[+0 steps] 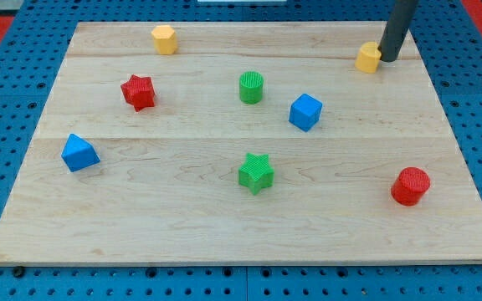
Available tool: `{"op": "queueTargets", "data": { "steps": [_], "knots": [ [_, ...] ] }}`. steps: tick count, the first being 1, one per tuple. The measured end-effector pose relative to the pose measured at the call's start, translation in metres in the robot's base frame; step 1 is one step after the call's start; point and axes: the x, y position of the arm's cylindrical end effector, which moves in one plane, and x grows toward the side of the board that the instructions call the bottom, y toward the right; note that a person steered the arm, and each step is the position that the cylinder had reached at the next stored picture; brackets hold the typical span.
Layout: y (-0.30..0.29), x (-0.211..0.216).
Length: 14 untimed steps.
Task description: Push the yellow heart vertically to the top of the green circle
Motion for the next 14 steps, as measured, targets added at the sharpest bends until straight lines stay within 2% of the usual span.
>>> {"op": "queueTargets", "data": {
  "steps": [4,10,14],
  "knots": [
    [-0.070,0.000],
    [-0.184,0.043],
    [-0.175,0.038]
  ]
}}
